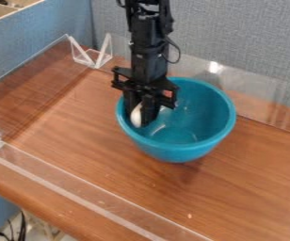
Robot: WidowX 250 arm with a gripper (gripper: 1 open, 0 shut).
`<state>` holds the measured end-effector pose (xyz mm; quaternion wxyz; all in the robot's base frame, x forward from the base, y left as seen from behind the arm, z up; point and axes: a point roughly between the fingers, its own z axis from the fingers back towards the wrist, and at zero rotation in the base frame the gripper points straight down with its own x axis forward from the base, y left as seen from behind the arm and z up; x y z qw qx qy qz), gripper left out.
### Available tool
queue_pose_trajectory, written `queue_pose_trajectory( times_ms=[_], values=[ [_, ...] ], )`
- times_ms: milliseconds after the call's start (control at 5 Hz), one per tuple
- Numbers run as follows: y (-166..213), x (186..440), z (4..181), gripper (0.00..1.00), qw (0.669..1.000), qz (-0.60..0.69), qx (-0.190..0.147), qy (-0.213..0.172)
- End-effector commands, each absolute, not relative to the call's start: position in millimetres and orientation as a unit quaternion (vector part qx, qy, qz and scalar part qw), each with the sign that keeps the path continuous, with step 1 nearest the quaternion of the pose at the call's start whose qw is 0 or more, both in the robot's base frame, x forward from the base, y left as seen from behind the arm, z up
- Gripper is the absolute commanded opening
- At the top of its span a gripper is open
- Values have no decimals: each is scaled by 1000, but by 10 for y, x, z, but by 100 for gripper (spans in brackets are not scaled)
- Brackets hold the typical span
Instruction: Put the mushroom in the blue bowl
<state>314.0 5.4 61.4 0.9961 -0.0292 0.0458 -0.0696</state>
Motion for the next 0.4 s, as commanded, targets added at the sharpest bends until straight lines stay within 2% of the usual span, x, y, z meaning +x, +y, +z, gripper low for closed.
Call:
queue_pose_trajectory(
  times_ms=[0, 200],
  values=[
    [-26, 3242, 906, 0, 994, -105, -27, 5],
    [-97, 3217, 1008, 0, 990, -135, -27, 7]
  ],
)
